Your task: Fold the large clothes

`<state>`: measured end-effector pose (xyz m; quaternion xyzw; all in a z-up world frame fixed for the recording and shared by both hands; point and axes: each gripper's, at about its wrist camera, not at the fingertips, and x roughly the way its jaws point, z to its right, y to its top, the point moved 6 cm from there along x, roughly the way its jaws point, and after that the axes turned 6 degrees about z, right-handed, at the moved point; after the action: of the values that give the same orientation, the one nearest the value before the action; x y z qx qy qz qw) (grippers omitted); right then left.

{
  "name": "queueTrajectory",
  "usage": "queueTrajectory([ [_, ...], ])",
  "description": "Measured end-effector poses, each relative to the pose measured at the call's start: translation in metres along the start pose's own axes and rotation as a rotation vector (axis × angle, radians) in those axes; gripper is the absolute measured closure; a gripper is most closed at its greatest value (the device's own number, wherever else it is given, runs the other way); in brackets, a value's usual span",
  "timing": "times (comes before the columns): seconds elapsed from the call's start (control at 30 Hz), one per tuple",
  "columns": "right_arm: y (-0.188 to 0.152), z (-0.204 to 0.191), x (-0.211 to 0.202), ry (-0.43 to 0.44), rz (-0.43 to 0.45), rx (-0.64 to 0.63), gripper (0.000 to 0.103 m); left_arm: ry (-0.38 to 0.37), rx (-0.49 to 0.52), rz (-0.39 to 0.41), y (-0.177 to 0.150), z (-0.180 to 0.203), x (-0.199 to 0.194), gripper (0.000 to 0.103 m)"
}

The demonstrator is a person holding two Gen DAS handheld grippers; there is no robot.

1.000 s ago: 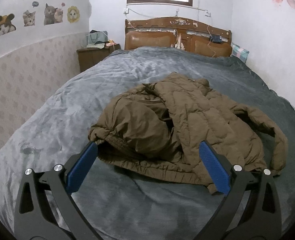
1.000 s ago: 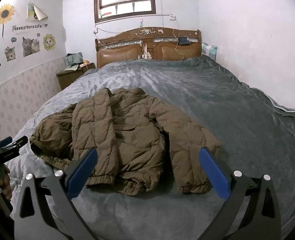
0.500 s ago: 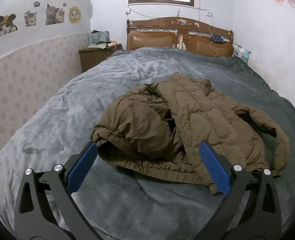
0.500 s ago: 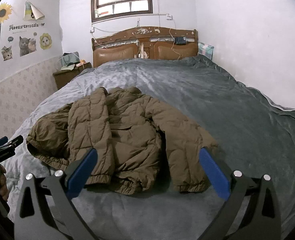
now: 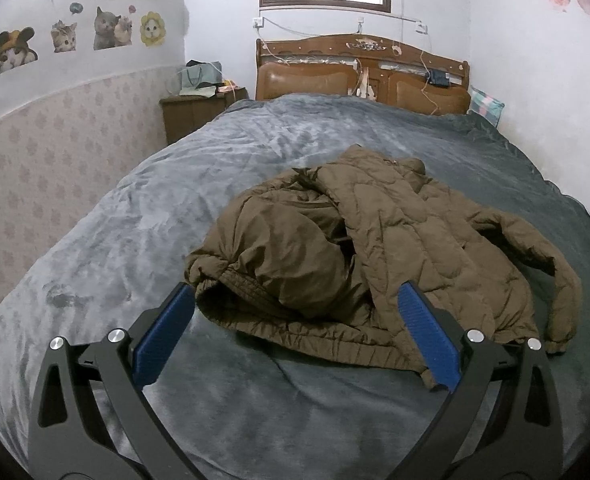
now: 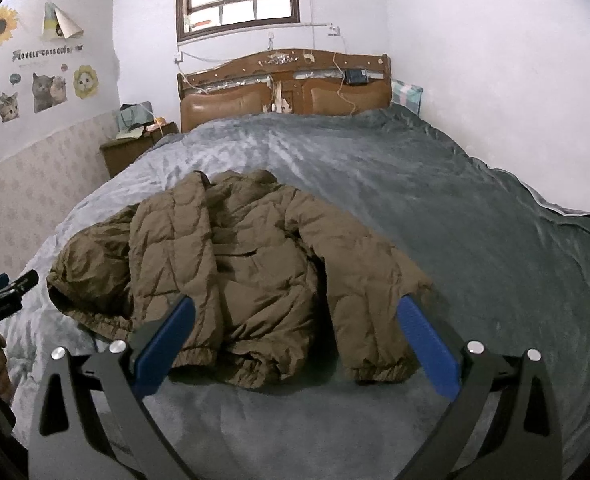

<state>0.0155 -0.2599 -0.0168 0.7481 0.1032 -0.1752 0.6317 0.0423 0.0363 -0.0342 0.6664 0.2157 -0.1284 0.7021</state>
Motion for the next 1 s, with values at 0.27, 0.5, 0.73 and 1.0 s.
queueTrajectory([
  [0.27, 0.000, 0.000, 0.001, 0.001, -0.003, 0.000, 0.002, -0.002, -0.014, -0.007, -0.001, -0.002, 0.003, 0.003],
  [0.5, -0.002, 0.001, 0.002, -0.001, -0.002, 0.004, 0.002, 0.006, -0.016, -0.005, 0.000, -0.004, 0.003, 0.003],
  [0.73, -0.005, 0.002, 0.005, -0.011, -0.011, 0.005, 0.002, 0.004, -0.021, -0.008, 0.001, -0.006, 0.002, 0.003],
  [1.0, -0.011, 0.005, 0.009, -0.033, -0.016, -0.003, 0.002, 0.004, -0.027, -0.006, 0.000, -0.007, 0.001, 0.003],
])
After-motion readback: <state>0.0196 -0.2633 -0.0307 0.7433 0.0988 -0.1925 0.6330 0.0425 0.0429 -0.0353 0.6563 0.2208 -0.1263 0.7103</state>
